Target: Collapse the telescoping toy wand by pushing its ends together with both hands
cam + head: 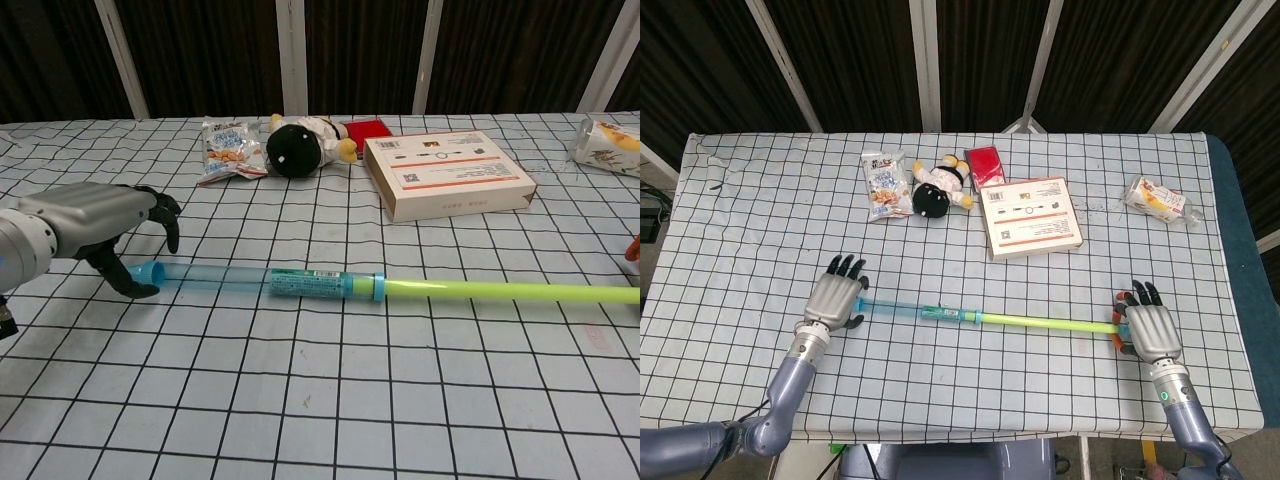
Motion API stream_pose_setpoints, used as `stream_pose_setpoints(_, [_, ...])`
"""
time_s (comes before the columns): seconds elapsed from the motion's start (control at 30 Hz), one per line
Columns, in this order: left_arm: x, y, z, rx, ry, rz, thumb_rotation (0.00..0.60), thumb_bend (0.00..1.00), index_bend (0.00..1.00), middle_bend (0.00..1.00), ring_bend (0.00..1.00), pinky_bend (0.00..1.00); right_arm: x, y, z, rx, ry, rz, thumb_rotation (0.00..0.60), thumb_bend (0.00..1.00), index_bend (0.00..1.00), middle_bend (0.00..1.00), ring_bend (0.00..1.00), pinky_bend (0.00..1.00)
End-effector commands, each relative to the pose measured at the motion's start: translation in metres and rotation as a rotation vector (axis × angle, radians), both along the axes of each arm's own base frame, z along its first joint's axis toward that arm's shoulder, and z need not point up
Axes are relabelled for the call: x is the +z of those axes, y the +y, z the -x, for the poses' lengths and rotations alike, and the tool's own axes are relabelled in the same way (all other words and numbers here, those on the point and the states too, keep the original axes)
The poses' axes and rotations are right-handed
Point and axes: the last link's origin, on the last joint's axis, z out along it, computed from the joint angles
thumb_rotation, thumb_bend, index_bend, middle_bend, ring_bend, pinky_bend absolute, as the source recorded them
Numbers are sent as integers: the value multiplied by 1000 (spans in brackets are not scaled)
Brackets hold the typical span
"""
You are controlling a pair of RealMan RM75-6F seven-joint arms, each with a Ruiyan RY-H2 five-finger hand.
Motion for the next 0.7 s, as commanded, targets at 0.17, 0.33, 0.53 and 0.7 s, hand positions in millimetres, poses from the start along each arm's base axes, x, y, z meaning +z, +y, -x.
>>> stream_pose_setpoints(0.17, [-4, 0, 3, 10, 9, -1, 600, 424, 407, 89, 0, 0, 0, 0, 0, -2, -1, 0, 600, 430, 623, 286, 7, 0])
stream_pose_setpoints(0.33, [-3, 0, 5, 14, 6, -7, 600, 471, 448, 100, 0, 0, 0, 0, -1, -1, 2, 2, 600, 430, 625, 287, 7, 0])
stream_pose_setpoints(0.53, [-1, 0, 5, 10, -9, -17, 600, 498, 500, 117, 0, 0, 0, 1, -1, 1, 2, 2, 600, 430, 626, 288, 7, 0])
stream_pose_setpoints(0.7, [2, 0, 6, 8, -16, -18, 600, 499, 513, 120, 0, 0, 0, 0, -3, 7, -4, 8, 600, 430, 626, 289, 7, 0])
